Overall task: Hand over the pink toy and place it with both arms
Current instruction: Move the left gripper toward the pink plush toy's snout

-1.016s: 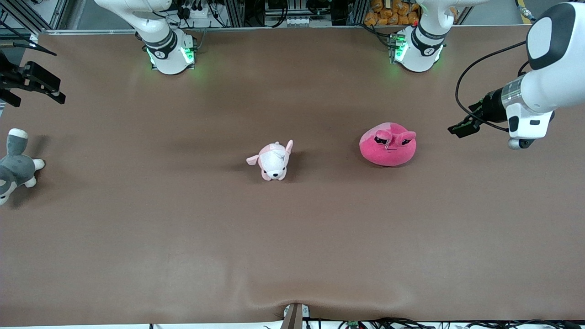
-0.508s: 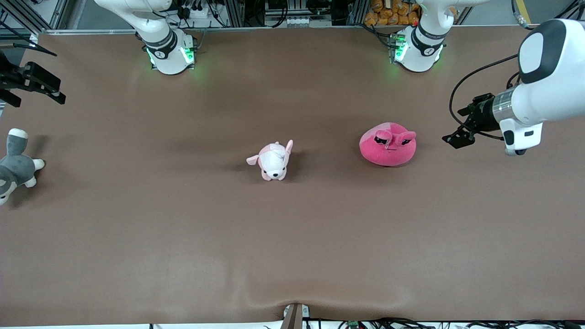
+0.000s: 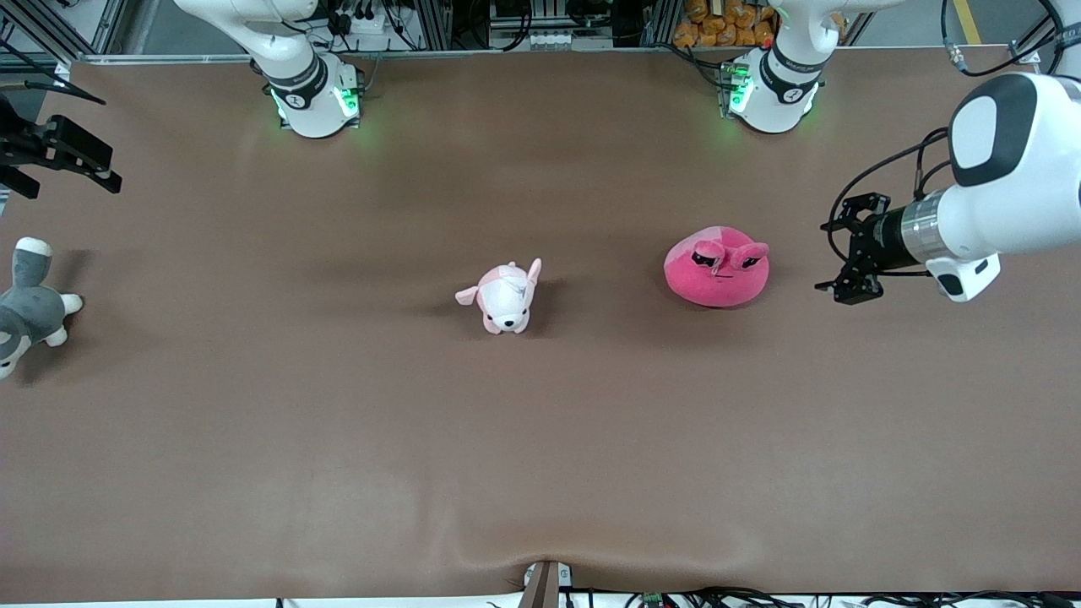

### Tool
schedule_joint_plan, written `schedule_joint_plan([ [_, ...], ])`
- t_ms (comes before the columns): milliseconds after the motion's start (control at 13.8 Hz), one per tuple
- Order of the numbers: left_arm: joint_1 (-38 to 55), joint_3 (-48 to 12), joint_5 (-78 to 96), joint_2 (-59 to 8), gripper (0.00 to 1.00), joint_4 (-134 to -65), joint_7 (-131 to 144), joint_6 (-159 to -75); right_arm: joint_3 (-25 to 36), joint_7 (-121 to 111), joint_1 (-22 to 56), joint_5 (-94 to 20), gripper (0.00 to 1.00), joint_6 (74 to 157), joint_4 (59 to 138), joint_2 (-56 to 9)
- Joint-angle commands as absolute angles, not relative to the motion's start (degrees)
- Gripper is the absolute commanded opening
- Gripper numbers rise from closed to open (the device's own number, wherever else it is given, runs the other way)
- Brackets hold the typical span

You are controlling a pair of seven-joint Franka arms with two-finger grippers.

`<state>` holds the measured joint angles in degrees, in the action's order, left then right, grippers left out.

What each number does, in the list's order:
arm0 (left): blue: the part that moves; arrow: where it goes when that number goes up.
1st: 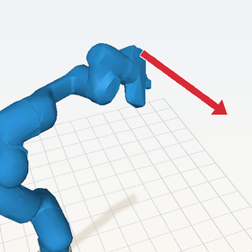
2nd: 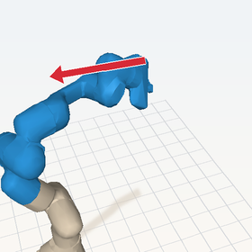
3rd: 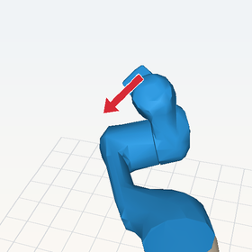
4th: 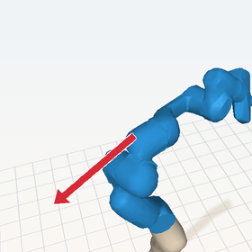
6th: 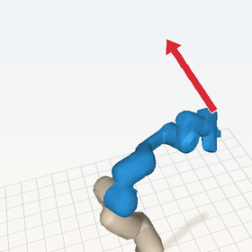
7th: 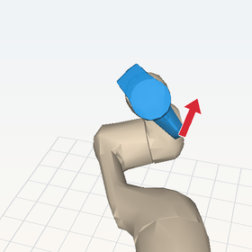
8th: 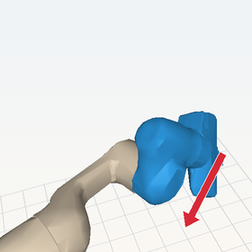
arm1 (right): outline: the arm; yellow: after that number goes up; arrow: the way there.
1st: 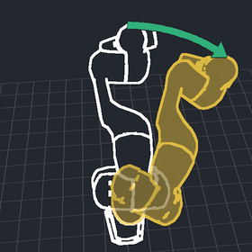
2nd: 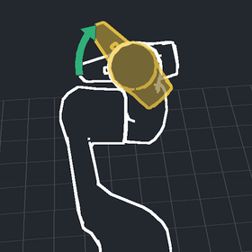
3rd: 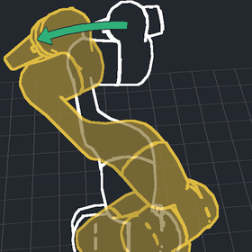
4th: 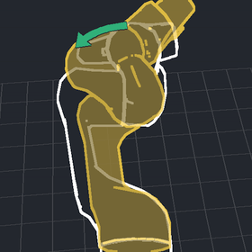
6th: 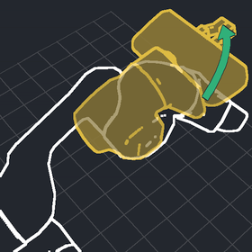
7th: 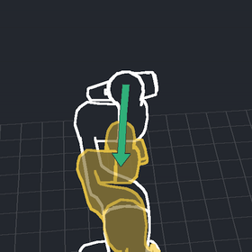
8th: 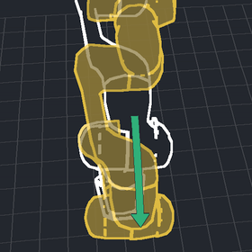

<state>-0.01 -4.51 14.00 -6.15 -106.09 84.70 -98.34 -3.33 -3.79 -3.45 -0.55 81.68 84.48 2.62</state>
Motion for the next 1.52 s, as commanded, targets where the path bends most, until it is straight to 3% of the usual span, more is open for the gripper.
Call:
schedule_joint_plan([
  [0, -0.1, -4.7, 15.0, -8.3, 1.0, -103.4, 87.0, -98.0, -3.7, -4.3, -4.3, -1.2, 1.0, 81.0, 83.6, 2.2],
  [581, 3.3, -4.8, 14.7, -10.5, 1.0, -104.8, 109.8, -100.1, -3.6, -4.2, -4.4, -1.2, 1.0, 80.7, 83.8, 2.2],
  [871, 3.0, -6.1, 14.8, -8.0, 1.0, -110.5, 113.1, -106.7, -3.6, -4.1, -4.4, -1.2, 1.0, 80.6, 83.8, 2.2],
  [1016, 3.0, -6.9, 14.8, -6.4, 0.96, -113.5, 113.2, -108.2, -3.6, -4.1, -4.4, -1.2, 1.0, 80.6, 83.8, 2.2],
  [1452, 2.9, -7.7, 14.5, -2.9, 0.98, -121.8, 113.2, -110.7, -3.5, -4.0, -4.5, -1.2, 1.0, 80.6, 83.8, 2.2],
])
